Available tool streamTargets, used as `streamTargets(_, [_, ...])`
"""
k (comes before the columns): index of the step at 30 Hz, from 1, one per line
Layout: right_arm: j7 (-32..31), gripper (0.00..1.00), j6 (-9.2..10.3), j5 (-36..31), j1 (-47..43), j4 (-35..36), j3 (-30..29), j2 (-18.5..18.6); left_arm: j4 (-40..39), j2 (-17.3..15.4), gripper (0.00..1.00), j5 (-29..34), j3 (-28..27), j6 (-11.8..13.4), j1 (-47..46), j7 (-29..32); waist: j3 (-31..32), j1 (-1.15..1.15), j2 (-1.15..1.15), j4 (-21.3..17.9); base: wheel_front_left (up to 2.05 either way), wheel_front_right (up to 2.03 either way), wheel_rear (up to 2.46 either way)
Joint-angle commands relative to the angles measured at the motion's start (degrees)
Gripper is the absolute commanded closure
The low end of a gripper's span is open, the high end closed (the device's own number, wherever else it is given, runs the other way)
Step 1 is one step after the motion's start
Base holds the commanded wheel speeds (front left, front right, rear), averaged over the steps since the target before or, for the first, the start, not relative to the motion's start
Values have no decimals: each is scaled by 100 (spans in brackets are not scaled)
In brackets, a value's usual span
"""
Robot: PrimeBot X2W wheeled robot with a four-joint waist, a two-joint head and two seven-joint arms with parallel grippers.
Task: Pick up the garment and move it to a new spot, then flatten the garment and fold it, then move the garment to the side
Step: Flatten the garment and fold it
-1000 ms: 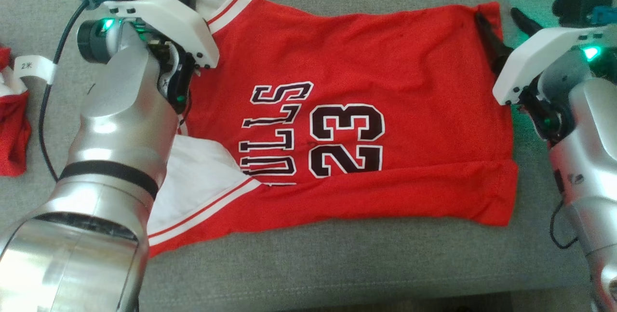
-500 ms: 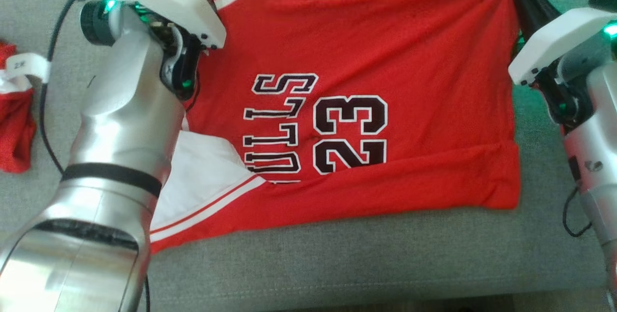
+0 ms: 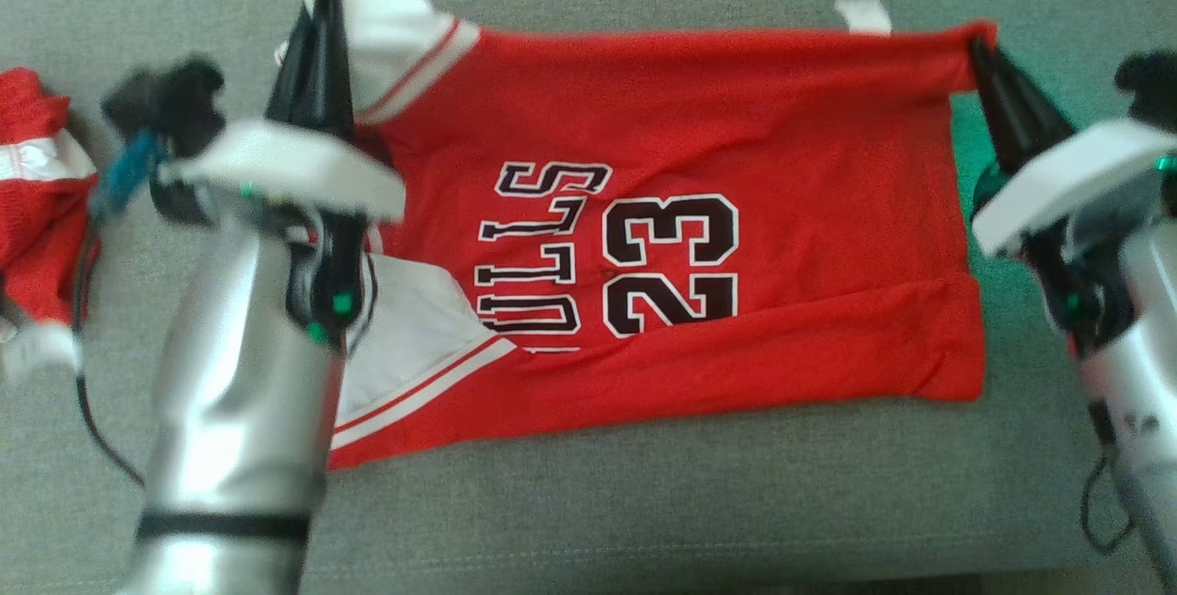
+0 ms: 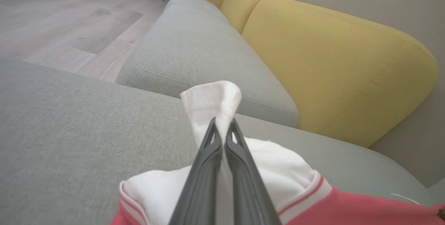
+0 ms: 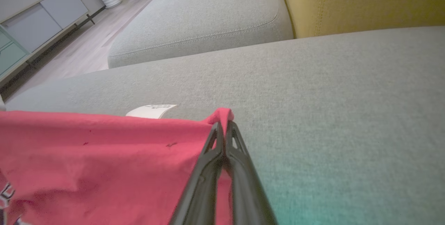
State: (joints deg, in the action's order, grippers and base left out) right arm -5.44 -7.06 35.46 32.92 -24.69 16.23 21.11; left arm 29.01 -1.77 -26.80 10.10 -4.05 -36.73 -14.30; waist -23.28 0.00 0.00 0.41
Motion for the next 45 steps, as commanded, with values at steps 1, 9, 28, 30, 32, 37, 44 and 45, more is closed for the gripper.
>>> streamTargets(1, [-9,100,-43,41,-203,277,-3,122,-344,-149,100,-40,-198,-34,164,-69,40,0,0,6,0,0,0])
streamTargets(9, [-280,100,-43,-90,-1231,993,-501,-65,-1707,-114,100,-592,-296,122,1791,-70,169,0,0,-44,0,0,0])
streamTargets(28, [-738,69,-43,-1046,-2660,1880,-1427,-1015,-1591,-112,66,-1425,375,621,2996,139,280,0,0,1,0,0,0])
streamTargets(30, [-767,0,-43,-1190,-2740,1900,-1466,-1078,-1435,-135,0,-1391,432,639,2984,214,308,0,0,3,0,0,0])
streamTargets(32, [-768,0,-43,-1301,-2832,1927,-1481,-1145,-1298,-216,0,-1250,509,699,2989,242,359,0,0,0,0,0,0])
streamTargets(37, [-769,0,-43,-1661,-3163,2065,-1507,-1245,-1157,-479,0,-665,742,945,3067,158,497,0,0,14,0,0,0])
streamTargets(44, [-456,0,-43,-2002,-3527,2707,-1610,-1446,-1486,-808,0,55,867,1304,3267,0,764,0,0,-20,0,0,0])
streamTargets(45, [-404,0,-43,-2020,-3551,2810,-1610,-1468,-1599,-839,0,131,845,1357,3285,-16,803,0,0,-29,0,0,0])
